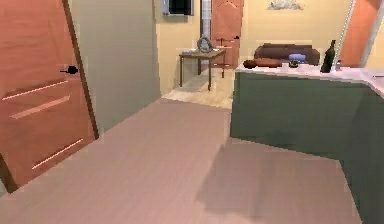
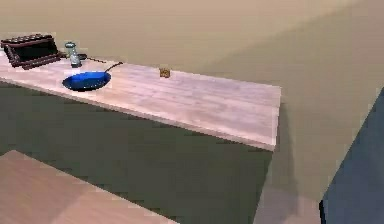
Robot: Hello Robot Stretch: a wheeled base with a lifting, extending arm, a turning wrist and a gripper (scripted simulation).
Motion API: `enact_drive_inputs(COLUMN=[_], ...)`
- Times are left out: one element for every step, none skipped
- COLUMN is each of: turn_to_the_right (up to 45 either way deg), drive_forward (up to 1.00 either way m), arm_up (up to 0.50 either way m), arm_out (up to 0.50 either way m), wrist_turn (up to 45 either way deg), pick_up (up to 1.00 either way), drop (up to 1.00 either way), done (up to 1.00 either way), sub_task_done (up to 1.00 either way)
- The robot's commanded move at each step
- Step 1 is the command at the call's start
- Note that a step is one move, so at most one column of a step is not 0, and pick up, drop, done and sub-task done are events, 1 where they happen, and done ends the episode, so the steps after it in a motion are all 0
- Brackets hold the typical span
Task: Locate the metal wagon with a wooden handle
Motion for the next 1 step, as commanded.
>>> enact_drive_inputs(turn_to_the_right=[0.0], drive_forward=[1.00], arm_up=[0.00], arm_out=[0.00], wrist_turn=[0.0], pick_up=[0.00], drop=[0.00], done=[0.00], sub_task_done=[0.00])
